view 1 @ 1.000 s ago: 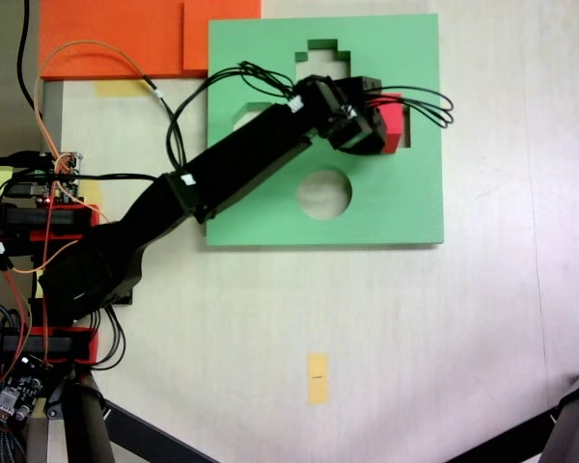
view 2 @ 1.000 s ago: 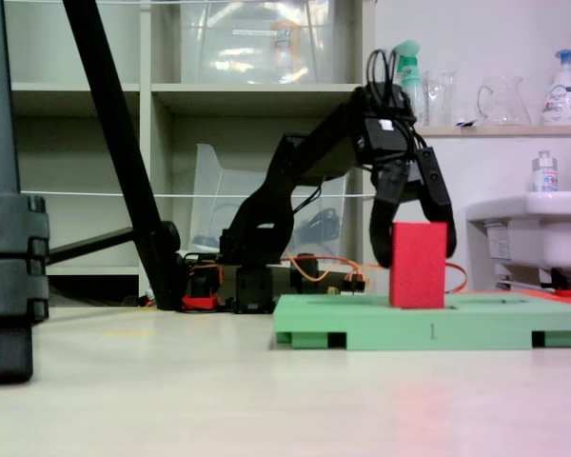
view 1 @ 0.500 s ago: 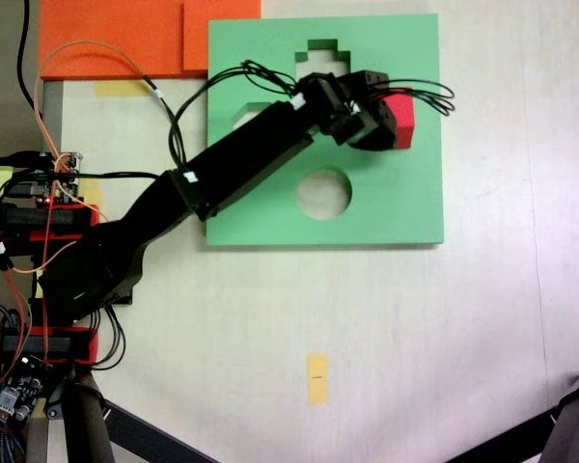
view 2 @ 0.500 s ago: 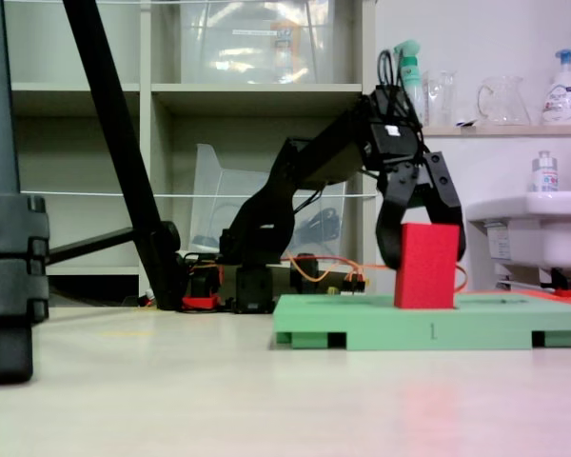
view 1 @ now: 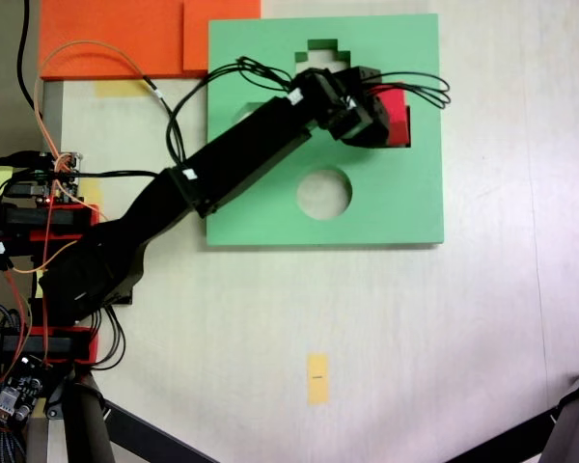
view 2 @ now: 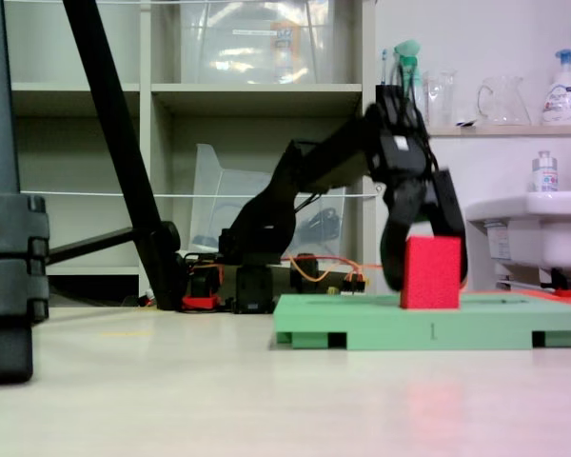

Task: Put the square block into the corresponding hole

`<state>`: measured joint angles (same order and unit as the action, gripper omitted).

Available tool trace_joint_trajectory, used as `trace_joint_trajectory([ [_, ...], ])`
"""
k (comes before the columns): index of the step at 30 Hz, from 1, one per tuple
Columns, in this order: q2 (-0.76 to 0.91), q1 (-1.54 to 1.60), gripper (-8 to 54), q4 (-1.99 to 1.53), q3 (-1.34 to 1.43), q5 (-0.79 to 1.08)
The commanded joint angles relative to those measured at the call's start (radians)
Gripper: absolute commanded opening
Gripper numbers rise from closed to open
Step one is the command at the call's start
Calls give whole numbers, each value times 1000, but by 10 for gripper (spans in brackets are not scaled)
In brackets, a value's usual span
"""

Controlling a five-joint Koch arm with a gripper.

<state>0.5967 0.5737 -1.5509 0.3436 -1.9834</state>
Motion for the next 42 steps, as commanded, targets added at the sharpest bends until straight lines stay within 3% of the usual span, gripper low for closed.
trace_joint_trajectory([
  [1,28,29,236,-141,11,5],
  [9,12,9,242,-141,11,3],
  [11,15,-9,379,-158,11,2],
  [16,100,-23,479,-276,11,9],
  [20,244,-38,478,-334,18,135],
  [30,844,-285,472,-318,130,933],
  [31,870,-314,470,-304,129,960],
  [33,916,-466,395,-192,124,989],
  [38,917,-673,392,-109,143,1218],
  [39,937,-687,392,-21,238,1253],
  [42,1290,-703,367,687,1002,1376],
])
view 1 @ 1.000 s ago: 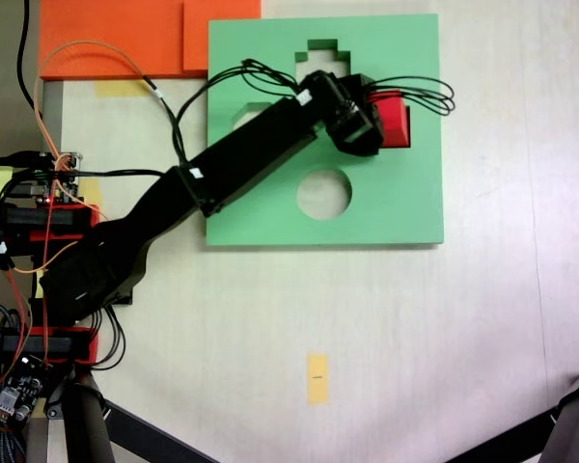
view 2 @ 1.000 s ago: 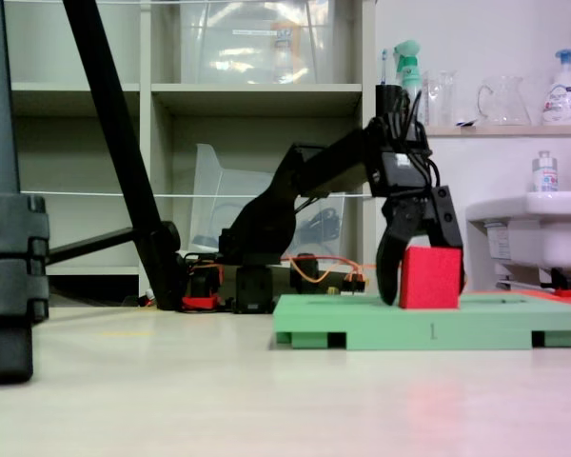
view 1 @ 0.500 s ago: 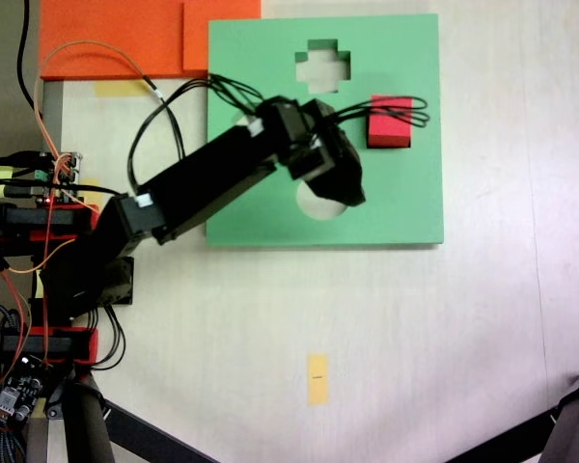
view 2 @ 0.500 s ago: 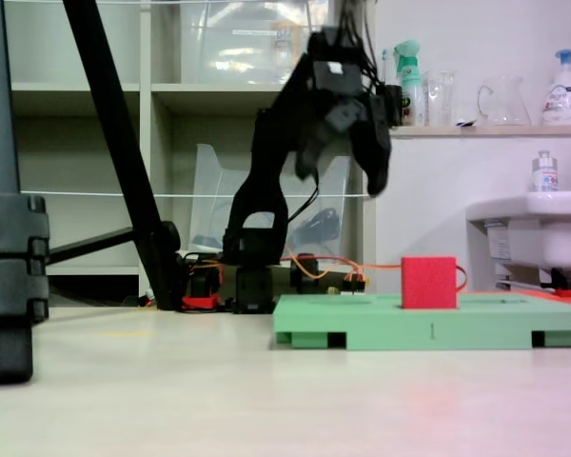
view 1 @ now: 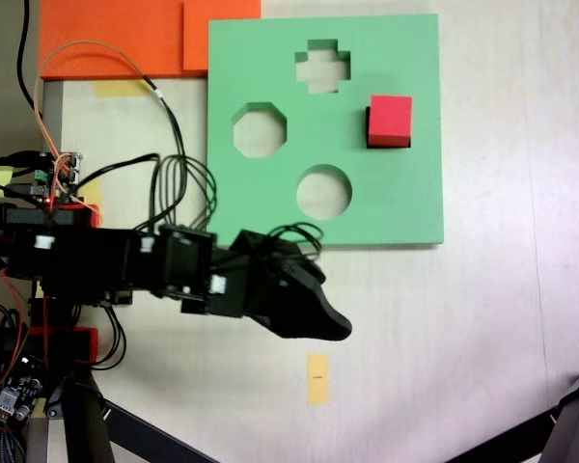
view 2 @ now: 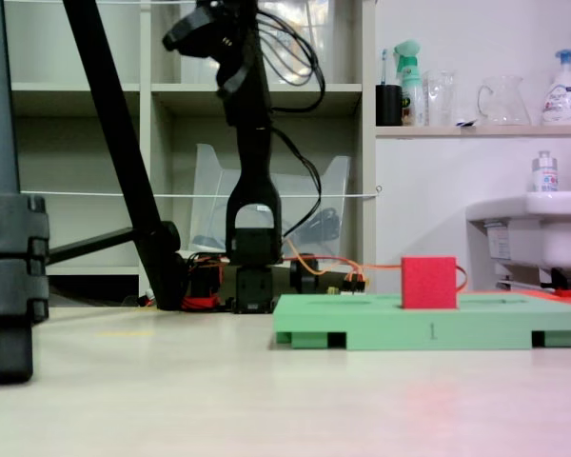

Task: Put the square block into the corresponding hole

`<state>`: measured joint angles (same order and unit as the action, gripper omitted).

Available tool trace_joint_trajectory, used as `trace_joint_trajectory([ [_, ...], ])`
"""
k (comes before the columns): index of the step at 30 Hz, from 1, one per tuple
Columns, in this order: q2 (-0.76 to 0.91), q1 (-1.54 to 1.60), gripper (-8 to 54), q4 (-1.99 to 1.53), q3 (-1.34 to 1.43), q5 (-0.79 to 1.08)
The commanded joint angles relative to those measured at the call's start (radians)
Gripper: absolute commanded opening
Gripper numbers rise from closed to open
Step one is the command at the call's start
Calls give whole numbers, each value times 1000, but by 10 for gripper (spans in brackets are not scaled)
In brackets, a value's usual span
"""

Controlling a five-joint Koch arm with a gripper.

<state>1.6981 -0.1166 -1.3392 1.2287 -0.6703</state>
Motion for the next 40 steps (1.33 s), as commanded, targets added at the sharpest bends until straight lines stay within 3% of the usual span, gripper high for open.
trace_joint_trajectory([
  [1,256,-14,352,727,314,114],
  [4,371,-15,341,1037,653,262],
  [8,541,34,338,1600,1345,574],
  [11,606,91,340,1626,1695,644],
  [14,615,107,341,1620,1868,650],
  [19,624,120,358,1347,1907,647],
  [40,623,112,351,1345,1907,643],
])
